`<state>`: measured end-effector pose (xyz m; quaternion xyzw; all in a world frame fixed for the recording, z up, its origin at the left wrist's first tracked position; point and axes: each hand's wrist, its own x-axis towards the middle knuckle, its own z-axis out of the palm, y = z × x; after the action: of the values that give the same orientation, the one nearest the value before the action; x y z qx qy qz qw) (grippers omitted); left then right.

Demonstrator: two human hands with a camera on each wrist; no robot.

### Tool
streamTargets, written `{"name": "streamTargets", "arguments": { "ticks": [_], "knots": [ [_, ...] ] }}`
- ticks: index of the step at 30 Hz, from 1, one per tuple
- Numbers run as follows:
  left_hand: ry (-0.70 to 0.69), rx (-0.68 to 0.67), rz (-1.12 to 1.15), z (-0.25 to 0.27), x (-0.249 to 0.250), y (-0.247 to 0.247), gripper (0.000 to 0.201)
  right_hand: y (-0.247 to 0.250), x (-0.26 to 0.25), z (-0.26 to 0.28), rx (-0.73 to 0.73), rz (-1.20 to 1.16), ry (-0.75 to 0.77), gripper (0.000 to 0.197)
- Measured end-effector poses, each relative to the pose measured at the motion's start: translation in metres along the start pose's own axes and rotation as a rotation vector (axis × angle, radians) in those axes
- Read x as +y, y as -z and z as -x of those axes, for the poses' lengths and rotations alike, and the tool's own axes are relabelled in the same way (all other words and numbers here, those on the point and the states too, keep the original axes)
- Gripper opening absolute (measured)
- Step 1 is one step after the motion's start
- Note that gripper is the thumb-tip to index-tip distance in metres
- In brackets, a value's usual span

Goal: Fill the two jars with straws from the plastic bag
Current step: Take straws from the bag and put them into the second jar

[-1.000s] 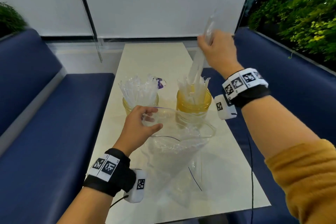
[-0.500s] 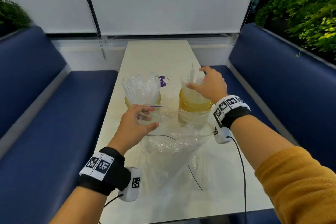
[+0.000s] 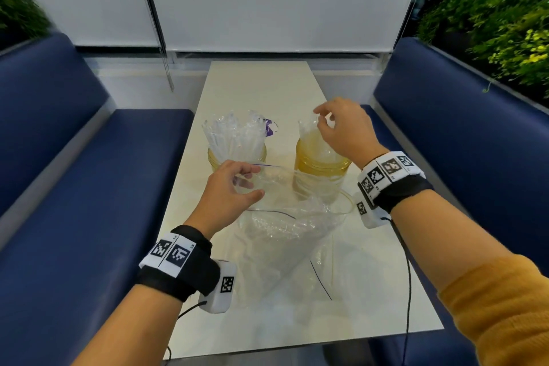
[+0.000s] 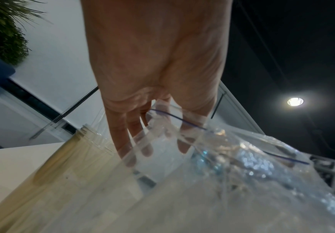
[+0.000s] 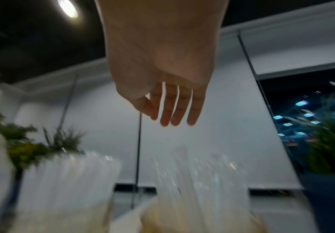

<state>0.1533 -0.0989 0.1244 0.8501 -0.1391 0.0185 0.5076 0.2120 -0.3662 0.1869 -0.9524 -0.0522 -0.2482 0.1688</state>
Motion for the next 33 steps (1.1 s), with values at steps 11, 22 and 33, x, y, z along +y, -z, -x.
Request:
{"name": "streamTargets", "arguments": {
  "ticks": [11, 22, 33],
  "knots": [
    [-0.031, -0.045, 0.004, 0.002, 0.005, -0.010, 0.053, 0.010, -0.081, 0.080, -0.784, 0.701, 0.075, 0.058],
    [0.071, -0.132, 0.317, 0.012, -0.002, -0.018, 0.066, 0.006, -0.073, 0.088, -0.879, 0.449, -0.119, 0.037],
    [0.009, -0.097, 0.223, 0.016, 0.000, -0.028, 0.083, 0.050, -0.135, 0.062, -0.672, 0.399, 0.060, 0.010]
  ]
}}
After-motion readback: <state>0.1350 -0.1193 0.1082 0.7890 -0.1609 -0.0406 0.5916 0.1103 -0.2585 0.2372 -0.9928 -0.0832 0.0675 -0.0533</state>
